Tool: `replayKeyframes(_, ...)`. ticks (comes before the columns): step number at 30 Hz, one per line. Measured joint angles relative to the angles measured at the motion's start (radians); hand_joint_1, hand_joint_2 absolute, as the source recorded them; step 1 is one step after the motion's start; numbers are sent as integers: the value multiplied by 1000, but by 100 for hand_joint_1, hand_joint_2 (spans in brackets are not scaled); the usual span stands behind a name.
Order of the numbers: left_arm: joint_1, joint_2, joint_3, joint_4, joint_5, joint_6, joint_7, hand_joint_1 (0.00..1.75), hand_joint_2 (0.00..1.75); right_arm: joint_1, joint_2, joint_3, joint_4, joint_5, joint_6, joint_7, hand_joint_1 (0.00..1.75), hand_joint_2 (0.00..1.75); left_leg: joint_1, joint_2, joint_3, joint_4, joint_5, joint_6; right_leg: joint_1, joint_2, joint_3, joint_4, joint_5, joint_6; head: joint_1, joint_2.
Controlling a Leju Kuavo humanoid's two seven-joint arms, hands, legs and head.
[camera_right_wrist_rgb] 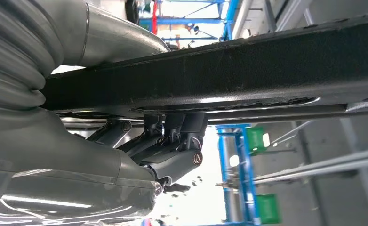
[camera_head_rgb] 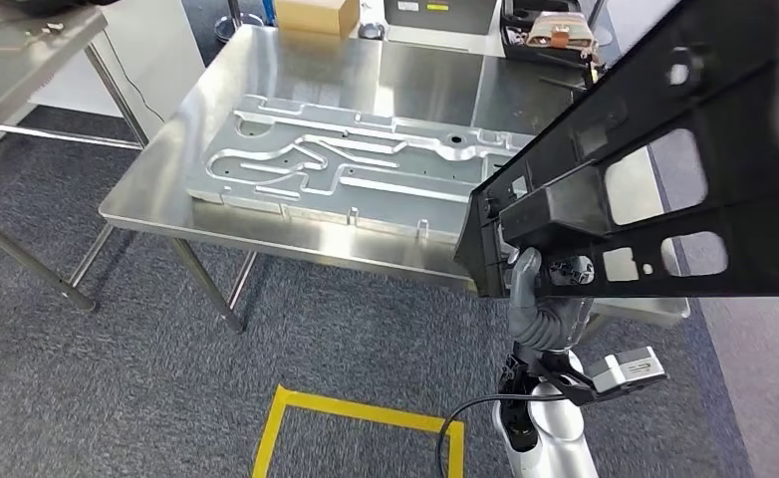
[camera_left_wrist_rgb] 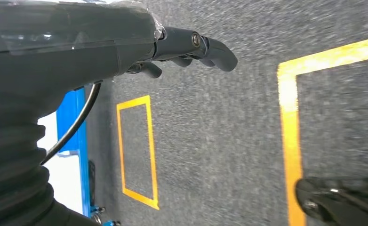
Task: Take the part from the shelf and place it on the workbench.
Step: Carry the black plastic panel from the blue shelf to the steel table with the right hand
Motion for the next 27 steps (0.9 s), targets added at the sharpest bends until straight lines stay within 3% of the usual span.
replayKeyframes(1,1,-1,0,0,0,-3,2,0,175,-2,-3,0,-7,22,-8,2,175,175,-1,2,21,-2,-18,-1,3,-9,-5,-56,54,-7,0,0)
replayKeyframes(3,4,-6,0,2,0,-9,6,0,175,-10,-9,0,-20,49,-15,10,175,175,-8,9,59,3,-57,-8,16,-38,-12,-152,230,-25,0,0)
replayKeyframes(4,5,-8,0,2,0,-11,8,0,175,-15,-11,1,-26,57,-17,16,175,175,-11,14,74,4,-75,-14,21,-45,-13,-174,295,-33,1,0)
replayKeyframes(5,5,-10,0,3,0,-13,10,0,175,-22,-12,1,-33,63,-18,22,175,175,-13,21,86,8,-83,-21,23,-42,-13,-180,324,-39,1,0)
replayKeyframes(7,0,-10,0,3,1,-16,12,0,175,-43,-13,1,-45,72,-19,30,175,175,-14,32,87,31,-78,-32,19,-20,0,-185,320,-49,2,0)
replayKeyframes(9,-7,-10,0,3,4,-17,13,0,175,-64,-14,2,-48,82,-20,35,175,175,-11,28,44,114,-77,-40,13,-2,18,-200,315,-59,1,0)
replayKeyframes(10,-9,-10,0,3,5,-18,12,0,175,-71,-15,2,-47,89,-21,37,175,175,-9,24,9,169,-97,-44,11,6,25,-205,311,-63,1,0)
replayKeyframes(12,-12,-10,0,3,8,-19,12,0,175,-82,-16,2,-44,98,-22,39,175,175,-5,20,-67,262,-164,-53,10,26,34,-207,302,-66,1,0)
replayKeyframes(13,-12,-10,0,3,8,-19,12,0,175,-85,-17,2,-43,100,-22,41,175,175,-4,20,-95,280,-185,-56,10,36,38,-206,296,-66,1,0)
replayKeyframes(14,-12,-10,0,3,9,-19,12,0,175,-88,-17,2,-42,101,-22,41,175,175,-3,19,-112,271,-180,-57,10,48,43,-205,291,-65,1,0)
replayKeyframes(15,-11,-10,0,3,9,-19,12,0,175,-90,-18,2,-40,101,-22,42,175,175,-3,16,-115,232,-144,-56,10,60,49,-203,286,-64,1,0)
replayKeyframes(17,-9,-10,1,3,9,-19,12,0,175,-94,-19,2,-38,102,-22,43,175,175,-2,-19,-100,112,-33,-50,10,81,58,-202,279,-59,1,0)
replayKeyframes(19,-8,-10,1,3,9,-20,11,0,175,-98,-19,2,-35,102,-22,43,175,175,-4,-60,-92,40,18,-39,7,99,57,-202,279,-50,1,0)
replayKeyframes(21,-8,-9,1,3,9,-21,11,0,175,-101,-20,3,-32,107,-25,45,175,175,-7,-64,-91,29,24,-27,5,117,53,-206,282,-37,1,0)
replayKeyframes(23,-8,-10,1,3,7,-24,11,0,175,-112,-25,3,-29,127,-37,55,175,175,-4,-51,-85,18,39,-24,7,110,55,-213,285,-30,1,0)
replayKeyframes(25,-11,-12,1,3,2,-31,10,0,175,-143,-35,5,-23,161,-57,81,175,175,-4,-44,-82,11,42,-27,12,91,60,-219,287,-35,1,0)
replayKeyframes(27,-14,-12,1,3,-4,-37,10,0,175,-192,-51,6,-10,198,-75,126,175,175,-9,-43,-82,12,41,-26,13,88,63,-223,289,-39,1,0)
